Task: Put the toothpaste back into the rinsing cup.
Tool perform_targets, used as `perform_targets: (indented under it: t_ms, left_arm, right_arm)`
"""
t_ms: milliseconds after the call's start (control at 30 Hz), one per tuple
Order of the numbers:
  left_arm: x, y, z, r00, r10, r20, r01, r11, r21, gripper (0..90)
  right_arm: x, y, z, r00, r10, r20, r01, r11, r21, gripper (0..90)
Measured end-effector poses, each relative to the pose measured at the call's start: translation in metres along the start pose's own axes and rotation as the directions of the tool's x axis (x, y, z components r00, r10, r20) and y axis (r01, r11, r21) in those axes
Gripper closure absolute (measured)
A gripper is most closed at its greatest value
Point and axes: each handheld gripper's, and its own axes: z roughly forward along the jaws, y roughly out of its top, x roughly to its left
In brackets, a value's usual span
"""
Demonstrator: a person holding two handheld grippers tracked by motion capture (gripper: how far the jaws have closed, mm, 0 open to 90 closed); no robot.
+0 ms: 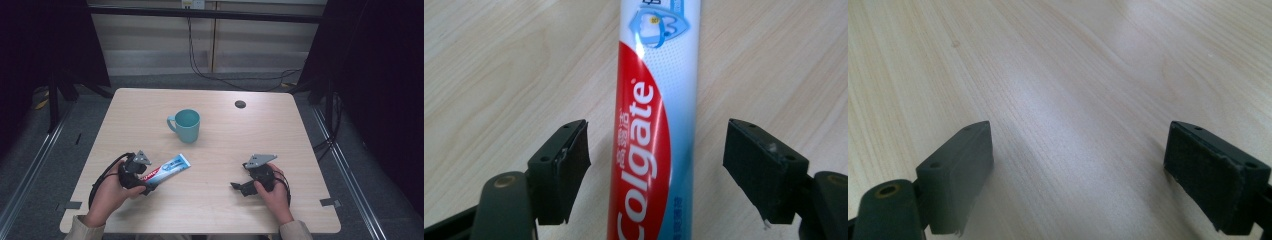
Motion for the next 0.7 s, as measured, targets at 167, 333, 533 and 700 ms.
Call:
perform_targets:
  t_ms: [167, 333, 533, 700]
  left_arm:
    - [0.000, 0.012, 0.003, 1.0000, 0.004, 0.008, -0.005, 0.9992, 0.041, 27.0]
    - [0.000, 0.021, 0.005, 0.9997, 0.013, 0.020, -0.014, 0.9975, 0.069, 28.5]
    - [0.001, 0.031, 0.009, 0.9991, 0.025, 0.035, -0.028, 0.9948, 0.098, 30.3]
    - [0.002, 0.037, 0.011, 0.9988, 0.042, 0.027, -0.045, 0.9911, 0.126, 30.8]
  right_arm:
    - [0.000, 0.000, 0.000, 1.0000, 0.002, 0.000, -0.002, 1.0000, 0.001, 11.7]
    - [0.000, 0.000, 0.000, 1.0000, 0.000, -0.001, 0.000, 1.0000, 0.001, 11.7]
    - [0.000, 0.000, 0.000, 1.0000, 0.002, -0.001, -0.002, 1.0000, 0.001, 11.7]
    - [0.000, 0.000, 0.000, 1.0000, 0.001, -0.001, -0.001, 1.0000, 0.001, 11.7]
